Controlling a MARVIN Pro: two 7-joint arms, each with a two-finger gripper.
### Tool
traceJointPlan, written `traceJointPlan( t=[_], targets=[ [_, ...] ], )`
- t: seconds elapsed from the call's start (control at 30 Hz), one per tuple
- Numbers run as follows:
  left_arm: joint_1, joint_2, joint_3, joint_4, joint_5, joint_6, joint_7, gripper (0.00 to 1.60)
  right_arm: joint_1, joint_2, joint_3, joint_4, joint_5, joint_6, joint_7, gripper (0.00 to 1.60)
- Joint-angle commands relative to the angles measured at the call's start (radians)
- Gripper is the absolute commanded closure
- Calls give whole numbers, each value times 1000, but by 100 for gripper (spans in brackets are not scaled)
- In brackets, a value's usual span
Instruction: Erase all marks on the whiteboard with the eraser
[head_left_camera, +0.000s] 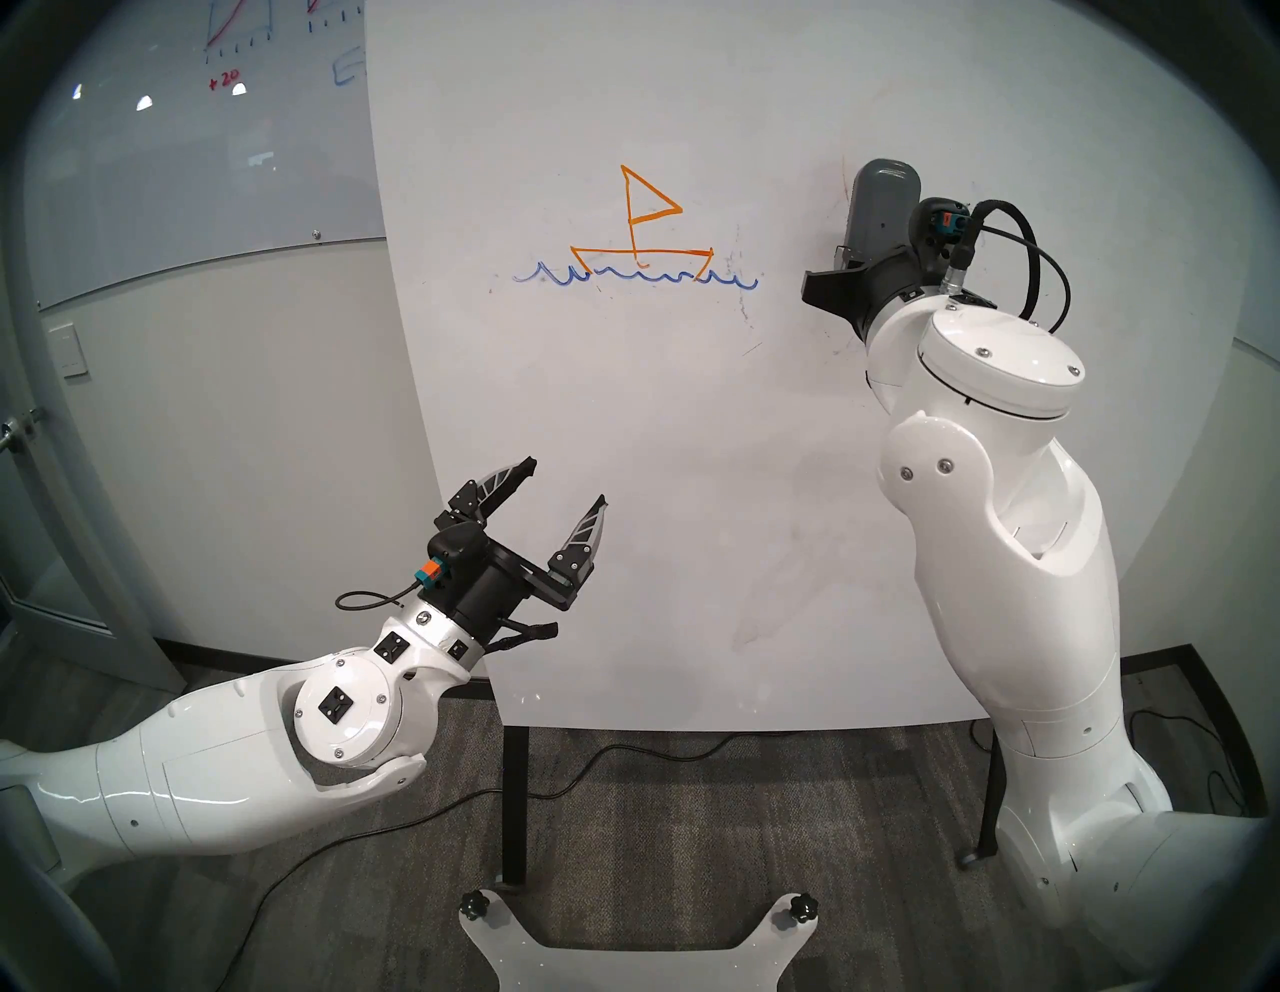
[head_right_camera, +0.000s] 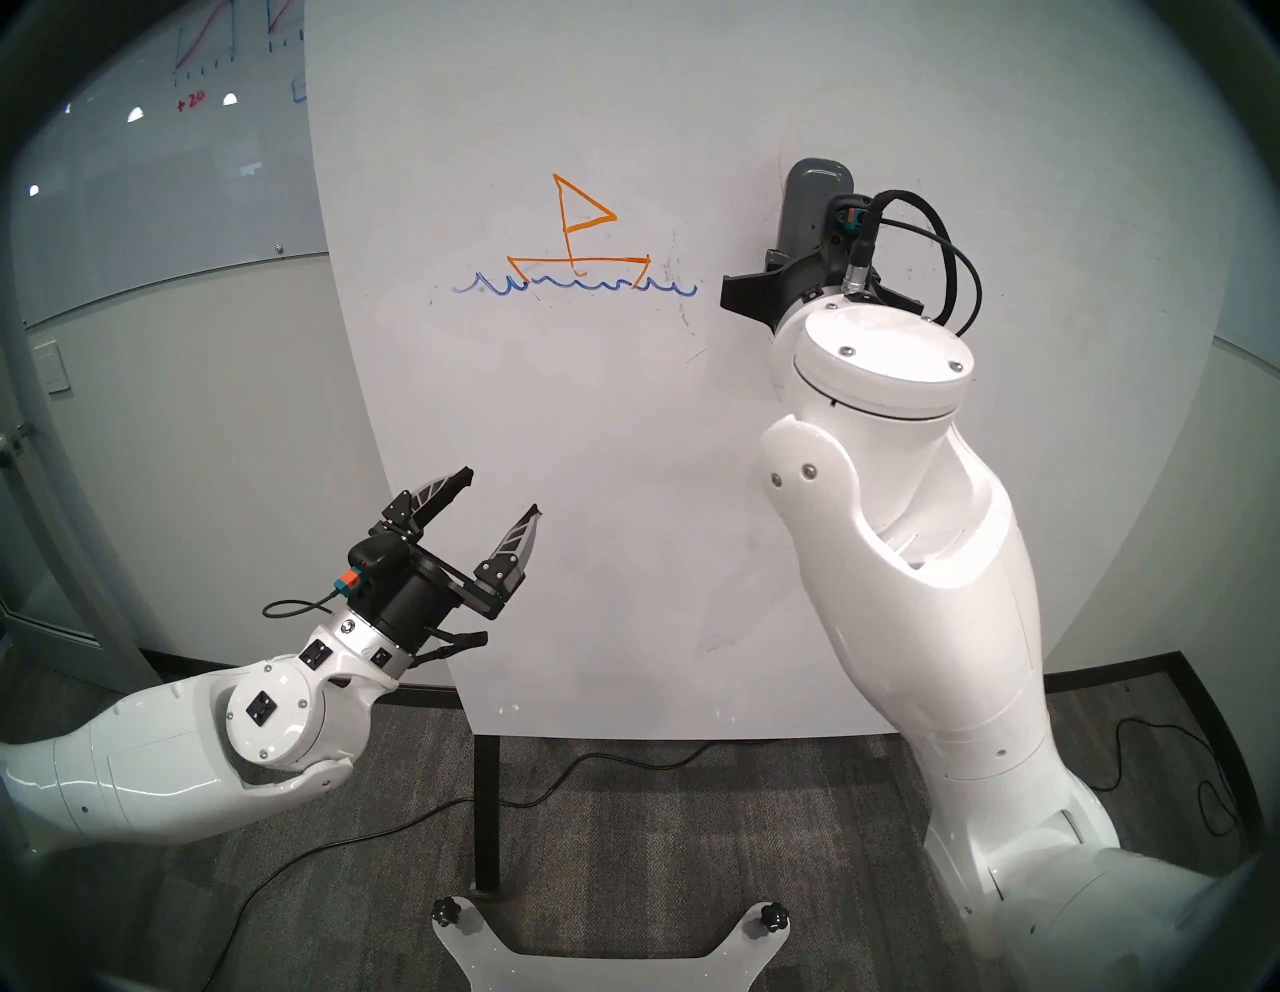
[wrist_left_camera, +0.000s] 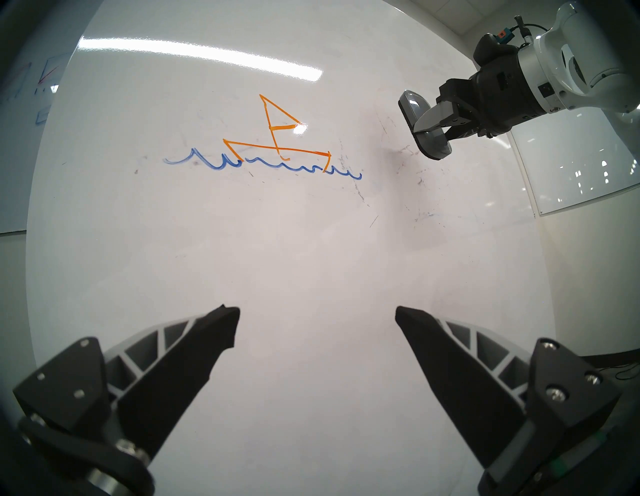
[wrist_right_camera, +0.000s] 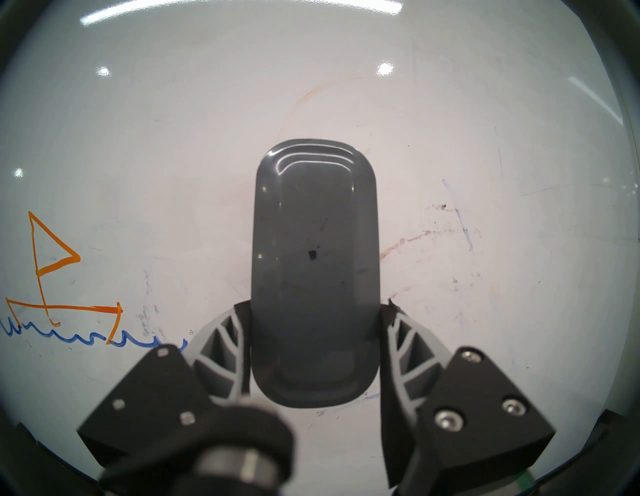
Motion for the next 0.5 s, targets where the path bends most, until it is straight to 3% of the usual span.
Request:
traceJointPlan(
  t=[0.0,0.17,0.23,0.47],
  targets=[
    [-9,0,-10,-8,0,-7,0,0,11,-7,-21,-11,-18,-10,-7,160],
    [-9,0,-9,-8,0,-7,0,0,20,-62,-81,6,-37,-42,-25,160],
    [-9,0,-9,-8,0,-6,1,0,43,-102,-143,34,-59,-65,-40,160],
    [-9,0,-9,-8,0,-6,1,0,81,-161,-224,88,-82,-108,-61,160]
  ],
)
